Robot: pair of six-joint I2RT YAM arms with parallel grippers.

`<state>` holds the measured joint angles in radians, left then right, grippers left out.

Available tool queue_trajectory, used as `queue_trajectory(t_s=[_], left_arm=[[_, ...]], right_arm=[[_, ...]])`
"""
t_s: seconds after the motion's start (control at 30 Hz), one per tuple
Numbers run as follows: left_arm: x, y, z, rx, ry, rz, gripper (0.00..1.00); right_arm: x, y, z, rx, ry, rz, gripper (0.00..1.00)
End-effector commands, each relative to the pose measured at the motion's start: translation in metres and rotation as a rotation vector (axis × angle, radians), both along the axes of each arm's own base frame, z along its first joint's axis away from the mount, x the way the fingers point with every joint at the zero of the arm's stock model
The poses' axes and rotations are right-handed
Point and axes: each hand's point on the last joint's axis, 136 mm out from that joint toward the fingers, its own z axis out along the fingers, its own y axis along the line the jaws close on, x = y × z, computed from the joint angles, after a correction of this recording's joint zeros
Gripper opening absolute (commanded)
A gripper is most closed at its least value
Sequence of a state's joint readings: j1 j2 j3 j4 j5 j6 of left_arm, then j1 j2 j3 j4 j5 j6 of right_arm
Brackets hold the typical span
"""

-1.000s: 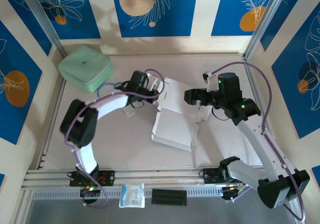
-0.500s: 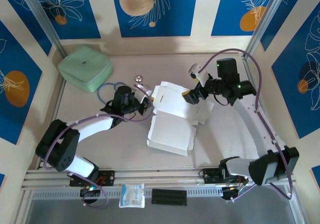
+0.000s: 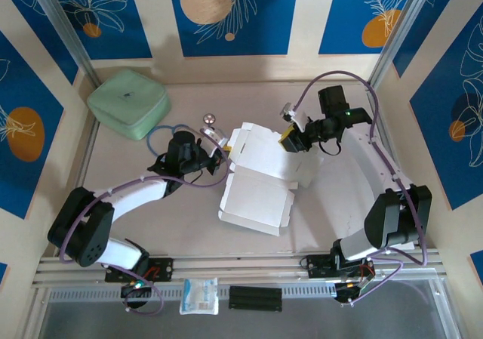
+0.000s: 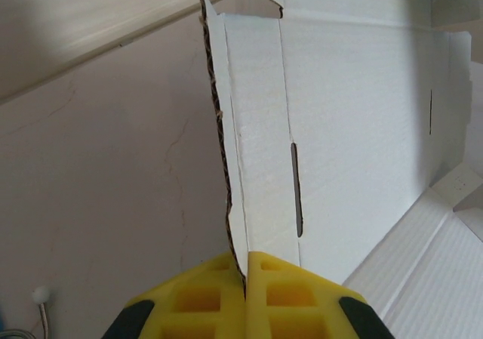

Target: Fold the paper box

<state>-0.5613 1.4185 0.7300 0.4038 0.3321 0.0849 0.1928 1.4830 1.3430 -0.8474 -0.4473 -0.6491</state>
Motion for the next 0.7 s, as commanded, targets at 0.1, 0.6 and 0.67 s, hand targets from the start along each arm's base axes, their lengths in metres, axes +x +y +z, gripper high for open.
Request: queue_trajectory(t_s=[0.1,0.6,0.67], left_arm=[[-0.006,0.002,0.013,0.009,-0.058,-0.018,0.0],[-0.005,0.003,0.011,0.03,-0.055,-0.018,0.0],[-0.005,0.003,0.013,0.03,-0.057,-0.021,0.0]], right_arm=[[0.003,0.007,0.005,-0.014,-0.03,0.05,0.5],[0.038,-0.016,0.005,-0.064,-0.095,-0.017,0.67],[0.037,-0.014,0.001,-0.061,-0.071,-0.002,0.64]])
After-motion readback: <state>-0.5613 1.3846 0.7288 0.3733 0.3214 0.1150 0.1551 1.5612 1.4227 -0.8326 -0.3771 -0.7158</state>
